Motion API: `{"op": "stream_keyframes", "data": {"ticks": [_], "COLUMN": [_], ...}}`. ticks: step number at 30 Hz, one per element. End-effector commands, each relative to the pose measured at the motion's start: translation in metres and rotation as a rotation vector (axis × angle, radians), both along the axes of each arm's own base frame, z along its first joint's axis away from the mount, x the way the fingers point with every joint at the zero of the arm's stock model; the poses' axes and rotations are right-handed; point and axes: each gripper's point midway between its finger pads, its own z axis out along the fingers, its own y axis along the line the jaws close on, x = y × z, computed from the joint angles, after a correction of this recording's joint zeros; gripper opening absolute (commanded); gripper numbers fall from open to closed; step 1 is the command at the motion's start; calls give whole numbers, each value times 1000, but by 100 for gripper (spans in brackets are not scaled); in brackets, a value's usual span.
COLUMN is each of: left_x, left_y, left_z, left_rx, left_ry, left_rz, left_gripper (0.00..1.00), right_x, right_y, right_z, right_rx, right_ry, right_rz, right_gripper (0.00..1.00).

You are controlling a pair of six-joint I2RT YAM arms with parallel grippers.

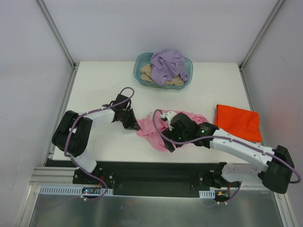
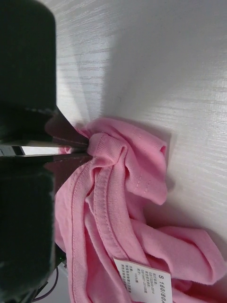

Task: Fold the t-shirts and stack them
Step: Move the tshirt to the center of the board, then flatten out the tshirt

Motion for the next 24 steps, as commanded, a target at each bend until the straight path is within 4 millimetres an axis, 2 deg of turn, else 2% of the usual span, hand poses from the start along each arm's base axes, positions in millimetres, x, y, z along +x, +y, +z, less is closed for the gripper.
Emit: {"op": "stream_keyframes", "data": {"ticks": [1, 3, 6, 9, 18, 21, 22, 24], "left_x": [9, 6, 1, -4, -9, -9, -9, -8], "left_y": [-2, 1, 8, 12, 18, 18, 18, 19], "left_z": [13, 16, 15, 11, 5, 5, 5, 7], "left_rx": [-7, -4, 15, 27, 47, 48, 48, 48], "left_ry": [-55, -69, -76, -66, -53, -50, -54, -59], "left_rz": [3, 9, 29, 44, 71, 75, 75, 80], "left_gripper": [0, 0, 0, 0, 0, 0, 0, 0], "right_x": [7, 6, 8, 15, 10, 14, 16, 17], "right_y": [41, 54, 76, 84, 86, 83, 81, 80], "right_z": [-4, -19, -28, -39, -84, -92, -93, -87], "right_rx": [-44, -69, -42, -46, -130, -154, -167, -161], "right_ry": [-41, -3, 1, -2, 74, 72, 64, 57], "right_rz": [72, 99, 121, 104, 113, 87, 74, 57], "right_gripper": [77, 70, 67, 60, 49, 38, 27, 16]}}
